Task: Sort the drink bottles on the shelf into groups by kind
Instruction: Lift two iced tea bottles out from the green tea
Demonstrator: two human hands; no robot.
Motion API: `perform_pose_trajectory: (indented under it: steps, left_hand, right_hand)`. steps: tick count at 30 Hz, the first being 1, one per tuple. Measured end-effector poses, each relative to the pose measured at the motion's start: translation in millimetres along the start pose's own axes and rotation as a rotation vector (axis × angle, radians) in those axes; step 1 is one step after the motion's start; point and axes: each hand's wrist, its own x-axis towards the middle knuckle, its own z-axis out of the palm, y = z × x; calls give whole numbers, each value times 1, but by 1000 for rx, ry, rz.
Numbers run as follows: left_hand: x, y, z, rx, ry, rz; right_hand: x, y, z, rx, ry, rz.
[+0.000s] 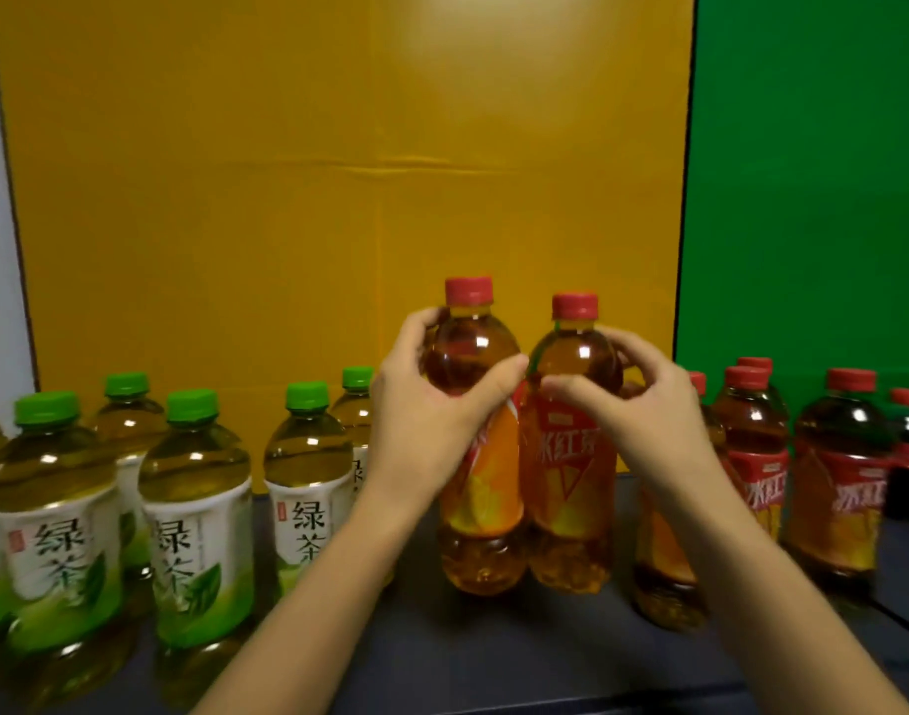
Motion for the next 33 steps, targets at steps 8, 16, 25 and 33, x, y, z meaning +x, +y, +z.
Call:
perform_pose_trajectory:
  steps: [8, 16, 25, 33]
  left_hand:
    - [-39, -48, 27, 53, 19, -154]
    - [-47, -61, 43, -3, 61, -166]
    - [-81, -49, 21, 362, 17, -103]
    - [-126, -67, -63, 587, 445, 52]
  right_hand:
    - [-30, 55, 3, -115, 12, 58]
    - [-36, 69, 17, -56, 20, 51]
    - [-59, 70, 26, -50, 32, -26]
    - [-86, 48, 56, 111, -2, -300]
